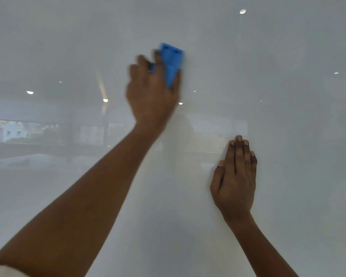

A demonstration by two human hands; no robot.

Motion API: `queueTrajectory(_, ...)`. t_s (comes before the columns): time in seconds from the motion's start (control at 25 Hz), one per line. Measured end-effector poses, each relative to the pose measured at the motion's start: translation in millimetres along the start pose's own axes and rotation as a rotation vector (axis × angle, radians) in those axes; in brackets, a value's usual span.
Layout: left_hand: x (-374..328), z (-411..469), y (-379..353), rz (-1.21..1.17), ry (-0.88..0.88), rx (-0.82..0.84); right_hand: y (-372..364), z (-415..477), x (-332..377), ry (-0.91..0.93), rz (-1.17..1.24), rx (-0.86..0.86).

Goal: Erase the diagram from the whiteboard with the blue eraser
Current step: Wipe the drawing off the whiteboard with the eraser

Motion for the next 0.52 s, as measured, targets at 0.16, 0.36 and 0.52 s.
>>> queueTrajectory(0.16,-27,-29,-5,0.094,-0.769,0.018,4,-1,-4,0.021,0.008,0.015)
queueTrajectory(0.36,74,22,11,0.055,-0.079,-0.046,2,0,-4,0.022,0.017,0.014)
queueTrajectory(0.52,130,58,27,-0.030,0.484,-0.081,-1,0,-3,0.002,-0.001,-0.006)
Point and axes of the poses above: each hand's wrist, its own z-axis towards the middle knuckle, its own y-axis out of the back of the hand, x = y × z, the point moved 1 cm from there along z, towards the middle knuckle, and after that the axes turned 15 degrees about x, right-handed, at the moved point
